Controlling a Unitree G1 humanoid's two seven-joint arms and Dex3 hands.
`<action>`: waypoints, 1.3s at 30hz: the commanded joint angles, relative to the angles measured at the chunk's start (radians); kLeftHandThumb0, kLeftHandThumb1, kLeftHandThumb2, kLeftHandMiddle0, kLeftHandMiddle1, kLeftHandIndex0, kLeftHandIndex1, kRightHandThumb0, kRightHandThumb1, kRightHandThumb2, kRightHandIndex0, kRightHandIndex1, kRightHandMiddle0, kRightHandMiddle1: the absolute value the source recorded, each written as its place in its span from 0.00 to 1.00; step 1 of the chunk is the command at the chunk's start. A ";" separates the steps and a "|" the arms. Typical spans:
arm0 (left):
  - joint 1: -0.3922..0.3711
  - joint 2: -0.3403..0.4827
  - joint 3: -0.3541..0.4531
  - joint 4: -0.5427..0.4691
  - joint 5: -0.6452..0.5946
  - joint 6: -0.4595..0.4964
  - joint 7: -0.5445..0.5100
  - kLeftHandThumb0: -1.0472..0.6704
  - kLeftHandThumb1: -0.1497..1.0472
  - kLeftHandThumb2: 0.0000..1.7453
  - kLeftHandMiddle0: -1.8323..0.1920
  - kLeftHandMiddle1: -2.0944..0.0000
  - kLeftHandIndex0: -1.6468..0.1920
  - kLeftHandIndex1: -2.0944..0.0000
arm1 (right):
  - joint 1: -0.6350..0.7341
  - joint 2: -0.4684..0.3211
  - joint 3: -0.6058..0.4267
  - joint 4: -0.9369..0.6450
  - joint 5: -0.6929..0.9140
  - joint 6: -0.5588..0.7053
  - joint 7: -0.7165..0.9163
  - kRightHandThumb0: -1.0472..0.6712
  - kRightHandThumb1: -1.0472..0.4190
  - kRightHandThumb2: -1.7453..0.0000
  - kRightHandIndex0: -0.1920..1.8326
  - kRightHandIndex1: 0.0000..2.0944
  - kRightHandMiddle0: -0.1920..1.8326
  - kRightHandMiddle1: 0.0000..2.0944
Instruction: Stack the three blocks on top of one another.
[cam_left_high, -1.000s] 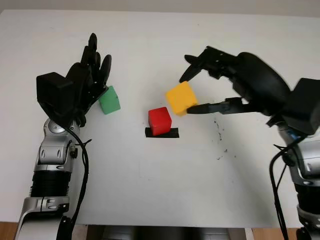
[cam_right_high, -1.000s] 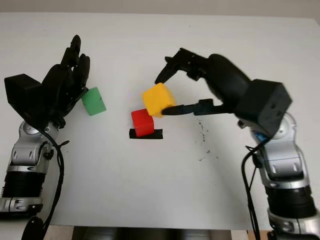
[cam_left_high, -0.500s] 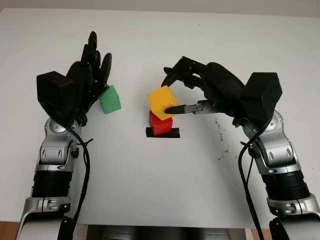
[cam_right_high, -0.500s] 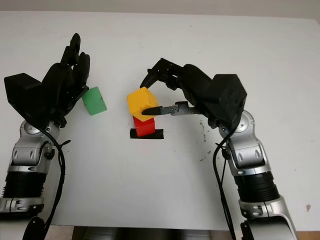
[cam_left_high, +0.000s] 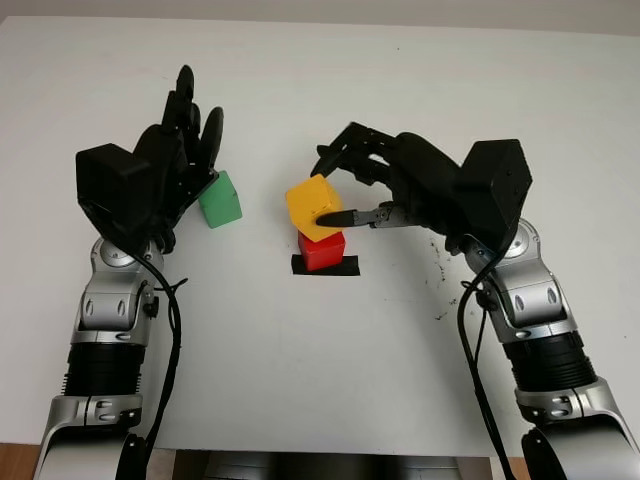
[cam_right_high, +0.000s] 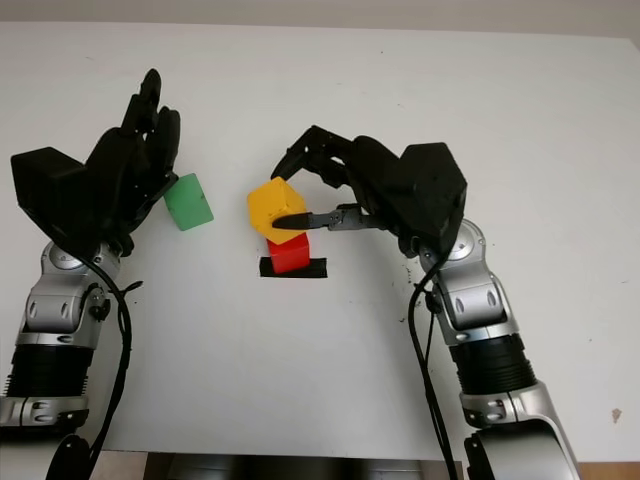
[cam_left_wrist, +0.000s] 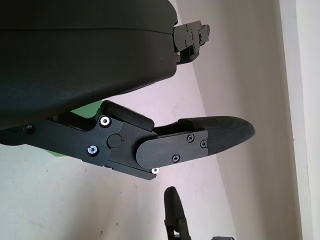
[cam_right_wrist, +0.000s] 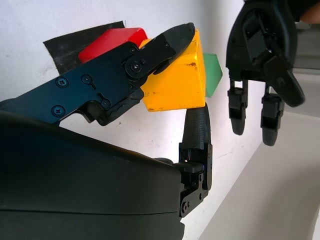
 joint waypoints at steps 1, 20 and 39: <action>0.018 -0.001 0.006 -0.018 -0.004 0.006 0.002 0.16 1.00 0.33 1.00 1.00 1.00 1.00 | -0.006 -0.010 0.011 0.006 -0.017 -0.021 0.000 0.30 0.09 0.97 0.23 0.04 0.28 0.81; 0.017 0.007 0.004 -0.020 0.001 0.005 -0.004 0.17 1.00 0.34 1.00 0.99 0.99 0.98 | 0.032 -0.056 0.018 0.056 -0.111 -0.107 -0.009 0.29 0.09 0.97 0.24 0.04 0.28 0.80; 0.012 0.007 0.006 -0.017 -0.001 0.009 -0.010 0.17 1.00 0.34 1.00 0.99 1.00 0.98 | 0.034 -0.075 0.000 0.035 -0.106 -0.076 0.010 0.31 0.08 0.97 0.23 0.03 0.26 0.81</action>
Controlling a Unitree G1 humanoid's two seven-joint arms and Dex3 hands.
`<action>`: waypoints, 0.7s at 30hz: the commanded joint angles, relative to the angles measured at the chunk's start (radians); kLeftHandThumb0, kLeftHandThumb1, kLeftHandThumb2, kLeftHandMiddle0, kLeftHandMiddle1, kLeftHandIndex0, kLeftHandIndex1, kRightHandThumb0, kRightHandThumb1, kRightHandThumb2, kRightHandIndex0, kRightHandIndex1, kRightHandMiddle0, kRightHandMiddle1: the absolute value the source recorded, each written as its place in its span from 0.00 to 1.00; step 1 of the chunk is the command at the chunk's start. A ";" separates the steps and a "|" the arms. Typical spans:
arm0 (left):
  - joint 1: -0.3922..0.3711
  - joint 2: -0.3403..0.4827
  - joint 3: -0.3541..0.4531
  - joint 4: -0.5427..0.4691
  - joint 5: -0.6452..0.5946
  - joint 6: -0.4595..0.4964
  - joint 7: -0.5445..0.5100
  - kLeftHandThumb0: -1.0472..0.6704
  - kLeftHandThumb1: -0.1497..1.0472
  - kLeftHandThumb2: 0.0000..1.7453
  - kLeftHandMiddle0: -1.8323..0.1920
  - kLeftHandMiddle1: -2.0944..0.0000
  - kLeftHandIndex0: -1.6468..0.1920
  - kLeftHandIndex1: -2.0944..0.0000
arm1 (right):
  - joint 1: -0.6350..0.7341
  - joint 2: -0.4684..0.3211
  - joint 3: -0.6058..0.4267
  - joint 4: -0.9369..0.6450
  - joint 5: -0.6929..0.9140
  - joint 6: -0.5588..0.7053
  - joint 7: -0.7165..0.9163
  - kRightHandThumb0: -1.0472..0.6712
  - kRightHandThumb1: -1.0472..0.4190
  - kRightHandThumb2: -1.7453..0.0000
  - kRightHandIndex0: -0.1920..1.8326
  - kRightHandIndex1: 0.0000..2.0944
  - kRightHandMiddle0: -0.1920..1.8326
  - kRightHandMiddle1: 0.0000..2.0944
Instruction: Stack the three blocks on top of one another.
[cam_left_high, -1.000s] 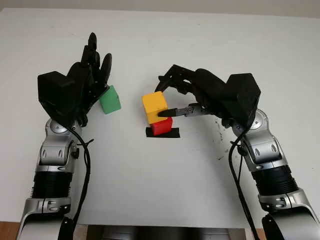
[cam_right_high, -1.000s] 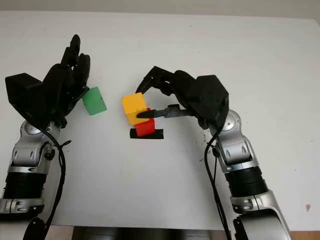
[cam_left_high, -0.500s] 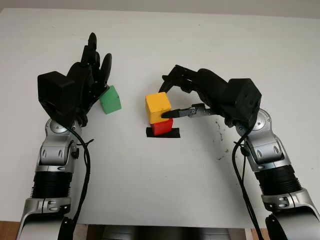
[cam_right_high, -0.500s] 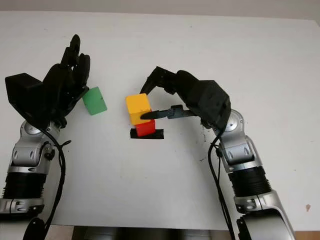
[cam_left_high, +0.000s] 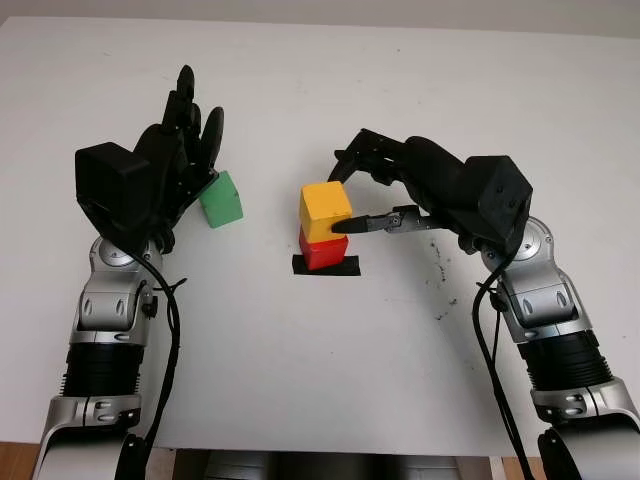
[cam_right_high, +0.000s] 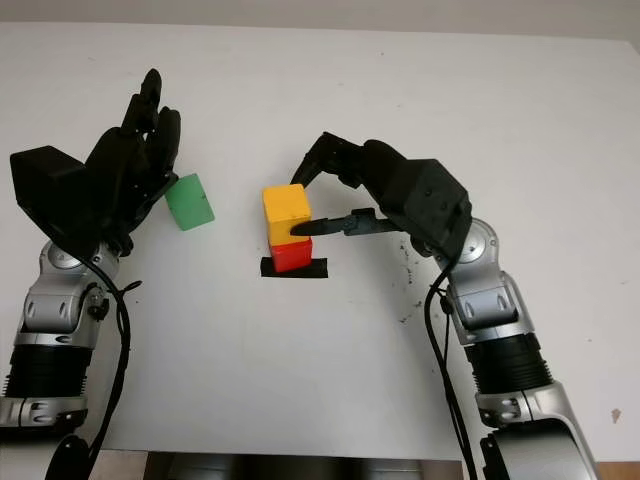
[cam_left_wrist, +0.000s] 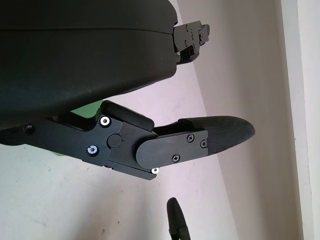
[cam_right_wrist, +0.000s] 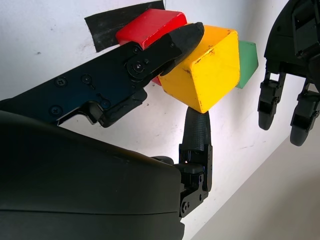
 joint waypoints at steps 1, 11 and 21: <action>0.011 0.004 0.005 -0.015 0.000 -0.001 0.000 0.17 1.00 0.34 1.00 0.99 1.00 0.98 | 0.024 -0.013 0.005 -0.004 -0.001 0.014 0.007 0.31 0.08 0.97 0.23 0.03 0.26 0.80; 0.013 0.002 0.004 -0.016 0.000 -0.004 0.002 0.17 1.00 0.34 1.00 0.99 1.00 0.98 | -0.007 -0.065 0.051 -0.047 0.019 0.100 0.182 0.15 0.12 0.97 0.03 0.01 0.08 0.14; 0.012 0.003 0.002 -0.015 0.003 0.000 0.004 0.16 1.00 0.34 1.00 0.99 1.00 0.98 | -0.002 -0.095 0.065 -0.072 0.026 0.038 0.250 0.05 0.09 0.96 0.00 0.00 0.00 0.00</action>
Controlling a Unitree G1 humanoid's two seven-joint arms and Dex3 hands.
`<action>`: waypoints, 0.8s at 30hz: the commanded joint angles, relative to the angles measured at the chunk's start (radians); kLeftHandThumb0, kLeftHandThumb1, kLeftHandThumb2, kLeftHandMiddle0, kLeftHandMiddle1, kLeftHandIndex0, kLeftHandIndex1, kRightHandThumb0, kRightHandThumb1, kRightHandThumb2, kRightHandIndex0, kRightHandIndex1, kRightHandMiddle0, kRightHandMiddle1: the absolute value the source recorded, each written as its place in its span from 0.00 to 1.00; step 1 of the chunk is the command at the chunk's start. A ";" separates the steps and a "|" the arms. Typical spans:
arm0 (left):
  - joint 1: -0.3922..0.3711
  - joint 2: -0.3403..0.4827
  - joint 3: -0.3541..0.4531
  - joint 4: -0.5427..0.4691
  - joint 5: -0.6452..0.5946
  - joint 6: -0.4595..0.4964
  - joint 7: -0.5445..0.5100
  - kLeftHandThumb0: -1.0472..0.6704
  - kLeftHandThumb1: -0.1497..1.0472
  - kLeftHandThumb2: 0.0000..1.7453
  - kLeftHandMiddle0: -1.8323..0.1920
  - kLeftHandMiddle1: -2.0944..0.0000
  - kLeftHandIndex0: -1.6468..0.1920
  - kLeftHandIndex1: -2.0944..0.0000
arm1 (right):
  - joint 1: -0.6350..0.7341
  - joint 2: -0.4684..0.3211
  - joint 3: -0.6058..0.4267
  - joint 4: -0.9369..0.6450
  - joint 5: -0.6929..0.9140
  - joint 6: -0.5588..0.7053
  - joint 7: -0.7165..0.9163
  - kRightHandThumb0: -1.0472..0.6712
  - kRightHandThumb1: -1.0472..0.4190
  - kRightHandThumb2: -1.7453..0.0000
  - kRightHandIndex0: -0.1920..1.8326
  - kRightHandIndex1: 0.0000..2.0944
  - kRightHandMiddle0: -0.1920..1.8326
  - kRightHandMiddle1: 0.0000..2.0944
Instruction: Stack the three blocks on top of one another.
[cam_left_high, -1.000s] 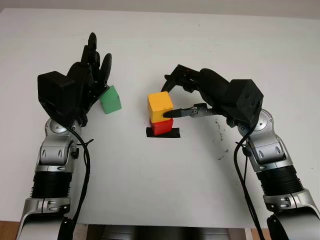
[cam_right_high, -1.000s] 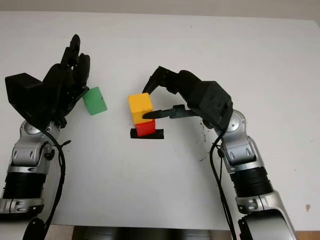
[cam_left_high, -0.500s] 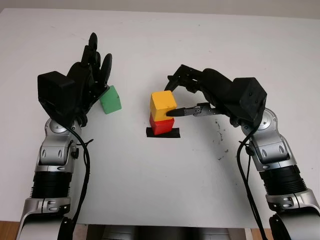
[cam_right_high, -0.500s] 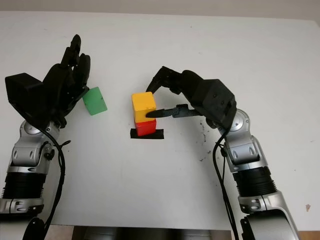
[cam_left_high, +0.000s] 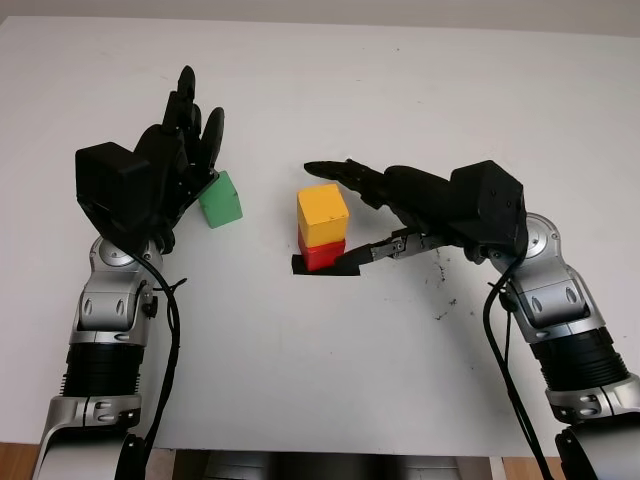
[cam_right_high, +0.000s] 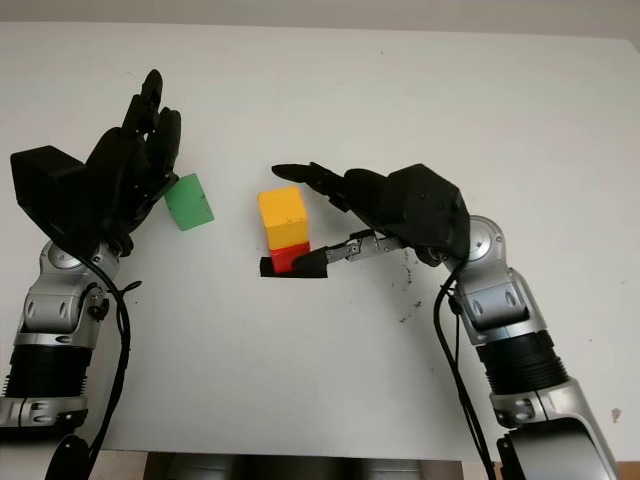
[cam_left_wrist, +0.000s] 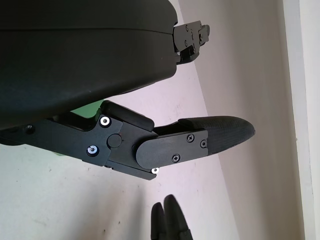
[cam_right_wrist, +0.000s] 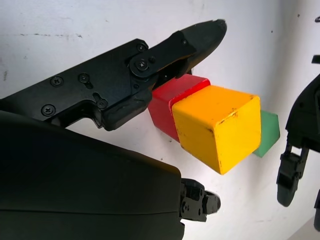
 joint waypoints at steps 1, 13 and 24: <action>0.012 0.004 0.001 -0.016 0.005 -0.002 0.002 0.16 1.00 0.34 1.00 0.99 1.00 0.98 | 0.010 -0.004 -0.013 -0.024 0.018 -0.030 -0.003 0.04 0.09 0.96 0.00 0.00 0.00 0.00; -0.002 0.026 0.043 0.035 -0.023 -0.066 -0.022 0.19 1.00 0.35 1.00 1.00 1.00 1.00 | 0.092 0.179 -0.295 -0.133 0.234 0.104 -0.380 0.09 0.00 0.61 0.00 0.00 0.00 0.00; 0.084 0.174 -0.012 -0.039 0.347 -0.156 0.179 0.19 1.00 0.28 0.87 0.95 0.90 0.95 | 0.080 0.164 -0.357 -0.042 0.249 0.179 -0.509 0.12 0.00 0.59 0.00 0.00 0.00 0.00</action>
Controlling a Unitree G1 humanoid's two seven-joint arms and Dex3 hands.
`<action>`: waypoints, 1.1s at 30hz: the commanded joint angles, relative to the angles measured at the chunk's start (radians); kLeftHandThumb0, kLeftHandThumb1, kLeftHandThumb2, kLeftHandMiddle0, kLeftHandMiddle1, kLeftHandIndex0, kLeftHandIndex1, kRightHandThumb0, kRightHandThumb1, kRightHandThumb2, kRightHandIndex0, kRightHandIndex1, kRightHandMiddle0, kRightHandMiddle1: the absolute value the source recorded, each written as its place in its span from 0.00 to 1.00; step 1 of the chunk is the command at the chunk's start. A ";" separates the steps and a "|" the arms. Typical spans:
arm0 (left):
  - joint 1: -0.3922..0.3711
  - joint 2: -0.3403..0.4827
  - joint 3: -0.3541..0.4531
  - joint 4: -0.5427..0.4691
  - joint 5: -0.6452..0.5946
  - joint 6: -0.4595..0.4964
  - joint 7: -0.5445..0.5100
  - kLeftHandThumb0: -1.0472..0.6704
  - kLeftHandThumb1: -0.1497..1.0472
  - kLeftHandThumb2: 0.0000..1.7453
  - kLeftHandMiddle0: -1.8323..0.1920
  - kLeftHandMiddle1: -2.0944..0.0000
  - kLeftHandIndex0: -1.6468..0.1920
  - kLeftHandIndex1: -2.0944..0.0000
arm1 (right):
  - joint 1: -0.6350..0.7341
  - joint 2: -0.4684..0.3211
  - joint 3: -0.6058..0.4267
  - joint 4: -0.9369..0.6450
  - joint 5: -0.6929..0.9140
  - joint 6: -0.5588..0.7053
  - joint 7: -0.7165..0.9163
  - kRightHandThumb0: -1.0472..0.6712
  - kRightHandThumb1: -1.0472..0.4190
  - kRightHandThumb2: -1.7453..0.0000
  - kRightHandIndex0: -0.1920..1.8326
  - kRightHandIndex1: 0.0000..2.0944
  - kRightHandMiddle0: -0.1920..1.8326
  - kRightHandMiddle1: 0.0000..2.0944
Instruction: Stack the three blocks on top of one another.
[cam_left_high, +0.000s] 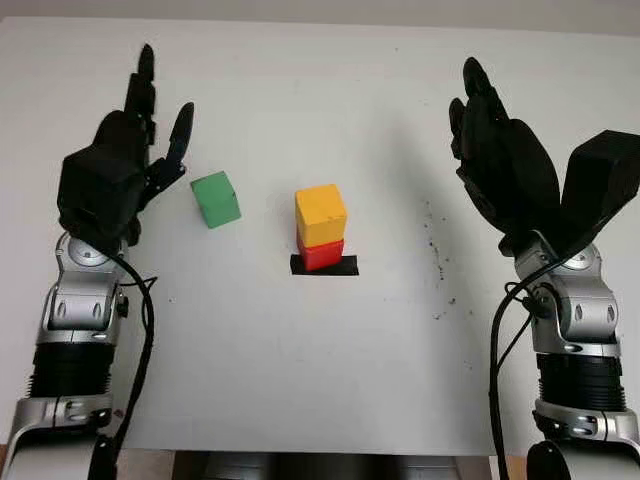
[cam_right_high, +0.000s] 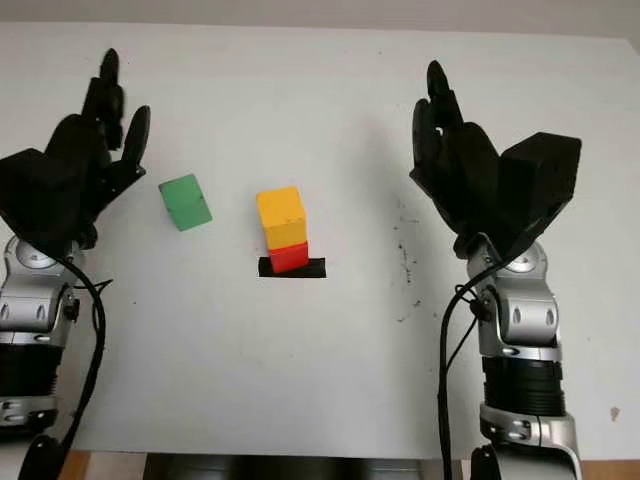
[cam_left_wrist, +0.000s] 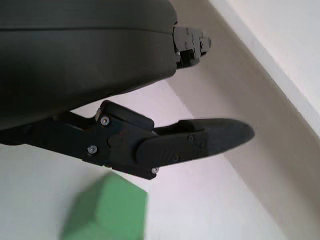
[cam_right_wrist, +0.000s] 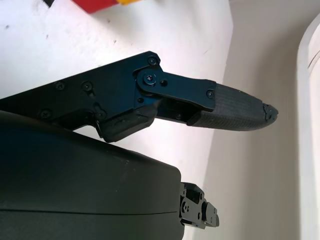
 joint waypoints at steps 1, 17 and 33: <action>0.039 0.021 -0.002 -0.041 0.028 0.006 0.008 0.19 1.00 0.26 0.87 0.95 0.89 0.95 | 0.000 -0.013 -0.010 0.017 -0.004 0.009 -0.010 0.12 0.00 0.59 0.00 0.00 0.00 0.00; 0.158 0.223 -0.066 -0.219 0.169 0.056 -0.263 0.12 0.96 0.04 0.92 0.98 0.78 0.96 | -0.025 -0.027 -0.006 0.085 -0.007 0.000 -0.021 0.15 0.00 0.60 0.00 0.00 0.00 0.00; 0.152 0.202 -0.211 -0.088 0.427 0.047 -0.091 0.10 1.00 0.04 0.97 0.98 0.86 0.99 | -0.032 -0.027 -0.008 0.067 0.004 0.037 -0.016 0.15 0.00 0.61 0.00 0.00 0.00 0.00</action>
